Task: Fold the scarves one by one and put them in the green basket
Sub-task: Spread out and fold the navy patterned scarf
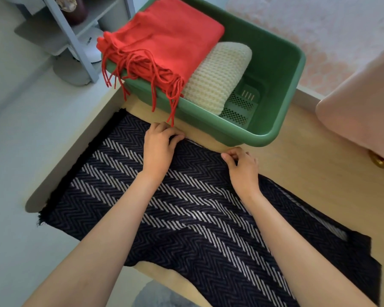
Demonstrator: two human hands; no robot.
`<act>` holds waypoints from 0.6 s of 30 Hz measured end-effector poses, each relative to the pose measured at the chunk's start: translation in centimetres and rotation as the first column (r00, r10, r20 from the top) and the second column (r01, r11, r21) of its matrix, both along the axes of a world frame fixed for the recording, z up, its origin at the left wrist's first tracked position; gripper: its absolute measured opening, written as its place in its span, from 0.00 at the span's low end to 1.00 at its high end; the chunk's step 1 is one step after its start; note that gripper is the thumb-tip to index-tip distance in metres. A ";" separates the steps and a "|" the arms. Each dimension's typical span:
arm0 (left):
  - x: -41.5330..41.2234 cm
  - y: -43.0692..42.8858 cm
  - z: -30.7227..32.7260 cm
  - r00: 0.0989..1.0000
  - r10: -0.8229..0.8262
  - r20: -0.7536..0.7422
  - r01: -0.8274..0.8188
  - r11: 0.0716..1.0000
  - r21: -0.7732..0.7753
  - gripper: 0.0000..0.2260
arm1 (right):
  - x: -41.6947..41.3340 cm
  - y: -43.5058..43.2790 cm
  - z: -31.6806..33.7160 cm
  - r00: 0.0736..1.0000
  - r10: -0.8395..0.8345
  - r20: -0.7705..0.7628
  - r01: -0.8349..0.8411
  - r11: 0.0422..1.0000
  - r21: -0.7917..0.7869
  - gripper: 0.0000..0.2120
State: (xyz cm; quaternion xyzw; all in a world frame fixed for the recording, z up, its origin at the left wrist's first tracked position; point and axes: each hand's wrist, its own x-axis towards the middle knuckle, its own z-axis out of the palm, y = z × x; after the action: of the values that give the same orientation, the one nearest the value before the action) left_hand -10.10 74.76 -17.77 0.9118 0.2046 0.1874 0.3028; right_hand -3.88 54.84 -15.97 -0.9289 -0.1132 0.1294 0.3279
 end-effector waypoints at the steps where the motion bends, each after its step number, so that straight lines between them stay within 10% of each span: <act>1: 0.2 -0.2 0.1 0.999 0.028 0.024 -0.027 1.000 -0.015 0.05 | 0.1 0.1 -0.1 1.000 0.009 0.005 -0.009 1.000 -0.014 0.11; 13: -0.2 -1.4 -0.8 0.987 0.160 0.002 -0.159 0.980 0.117 0.12 | -2.1 -1.5 -0.2 0.978 -0.001 0.207 -0.004 1.000 0.022 0.11; 18: -8.3 -3.9 1.1 0.990 -0.141 -0.014 0.142 0.987 0.074 0.12 | -11.0 -6.9 1.8 0.971 0.168 0.172 -0.172 0.985 0.006 0.18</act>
State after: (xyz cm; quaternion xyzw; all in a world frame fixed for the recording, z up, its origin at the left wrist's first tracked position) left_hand -18.37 70.82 -16.70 0.9356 0.1336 0.1688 0.2799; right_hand -14.86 47.89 -14.15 -0.9199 -0.2216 0.0756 0.3145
